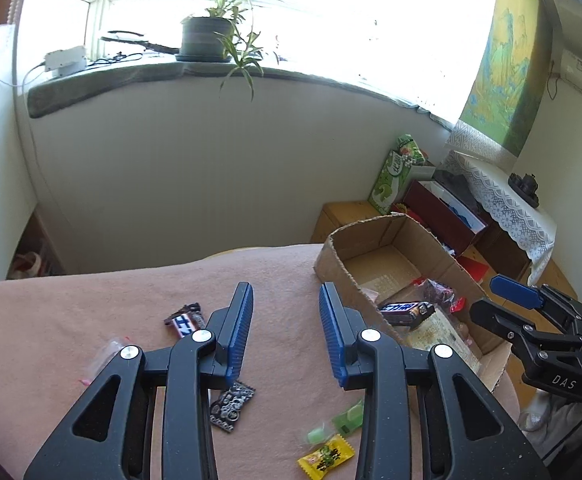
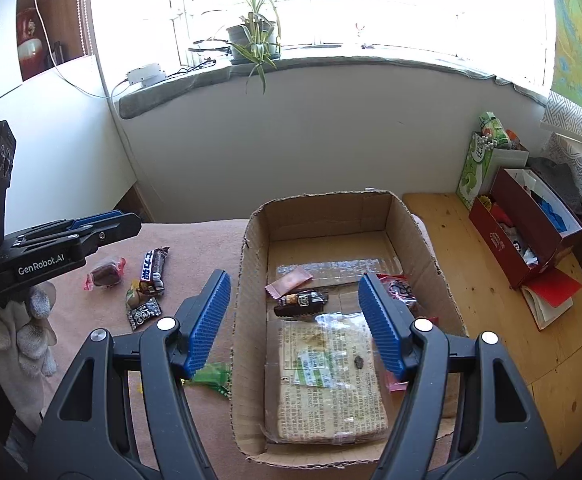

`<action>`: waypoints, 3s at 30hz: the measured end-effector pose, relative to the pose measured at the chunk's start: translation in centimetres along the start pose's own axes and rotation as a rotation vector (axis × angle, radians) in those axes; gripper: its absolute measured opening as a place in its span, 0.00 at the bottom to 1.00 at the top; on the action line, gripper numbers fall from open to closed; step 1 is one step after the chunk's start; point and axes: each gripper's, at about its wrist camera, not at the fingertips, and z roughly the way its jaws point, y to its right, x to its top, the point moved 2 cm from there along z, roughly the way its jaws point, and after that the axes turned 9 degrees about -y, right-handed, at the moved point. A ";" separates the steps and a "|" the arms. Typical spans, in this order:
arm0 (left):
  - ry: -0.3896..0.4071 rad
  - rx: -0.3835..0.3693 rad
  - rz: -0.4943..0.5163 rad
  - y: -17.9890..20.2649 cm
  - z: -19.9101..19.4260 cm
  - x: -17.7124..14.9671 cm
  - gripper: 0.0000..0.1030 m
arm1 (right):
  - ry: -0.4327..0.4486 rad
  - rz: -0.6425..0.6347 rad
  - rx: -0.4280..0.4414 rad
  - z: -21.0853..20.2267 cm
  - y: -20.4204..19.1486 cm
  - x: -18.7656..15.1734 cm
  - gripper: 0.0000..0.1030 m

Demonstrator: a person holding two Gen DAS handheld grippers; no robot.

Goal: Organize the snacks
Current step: 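Open both grippers to drop the snacks into the box and withdraw, then grasp the clear bag of brown candy with the left gripper while the right grasps the yellow-green packet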

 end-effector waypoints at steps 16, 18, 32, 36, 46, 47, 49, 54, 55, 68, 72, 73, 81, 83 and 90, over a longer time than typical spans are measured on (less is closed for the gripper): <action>-0.007 0.097 -0.164 -10.8 -2.3 -3.7 0.47 | -0.057 -0.229 0.144 3.1 -12.8 -1.3 0.67; -0.019 0.103 -0.170 -11.5 -1.9 -4.1 0.47 | -0.075 -0.244 0.170 4.1 -14.0 -1.4 0.67; -0.090 0.047 -0.179 -13.4 1.4 -5.6 0.52 | -0.235 -0.300 0.234 11.9 -18.6 -2.3 0.63; -0.122 0.052 -0.148 -13.2 2.6 -5.4 0.53 | -0.270 -0.293 0.246 13.4 -19.0 -2.5 0.55; -0.158 0.062 -0.096 -12.9 4.9 -5.0 0.60 | -0.310 -0.299 0.252 15.8 -19.9 -1.9 0.45; -0.157 0.058 -0.105 -13.1 4.8 -5.2 0.60 | -0.313 -0.301 0.250 16.0 -20.0 -1.8 0.44; -0.159 0.047 -0.117 -13.4 5.1 -5.3 0.60 | -0.317 -0.304 0.246 16.5 -20.3 -1.8 0.44; -0.151 0.020 -0.127 -13.7 5.0 -5.5 0.53 | -0.330 -0.308 0.246 18.0 -21.1 -1.3 0.42; -0.148 0.007 -0.131 -13.9 4.8 -5.5 0.48 | -0.331 -0.310 0.245 18.1 -21.2 -1.4 0.38; -0.123 0.029 -0.139 -13.9 4.0 -5.9 0.30 | -0.320 -0.303 0.226 18.8 -21.9 -1.8 0.23; -0.113 0.041 -0.143 -13.9 3.4 -6.0 0.30 | -0.309 -0.294 0.231 18.2 -21.5 -2.3 0.23; -0.108 0.043 -0.145 -13.7 3.3 -5.9 0.30 | -0.304 -0.292 0.234 17.3 -20.9 -2.5 0.22; -0.072 0.047 -0.143 -12.7 1.4 -5.8 0.30 | -0.257 -0.262 0.254 14.0 -19.4 -2.6 0.22; -0.062 0.044 -0.141 -12.5 0.9 -5.7 0.30 | -0.243 -0.257 0.255 13.3 -18.9 -2.7 0.22; -0.027 0.019 -0.116 -10.3 -0.2 -4.6 0.30 | -0.182 -0.237 0.249 8.9 -17.0 -2.6 0.22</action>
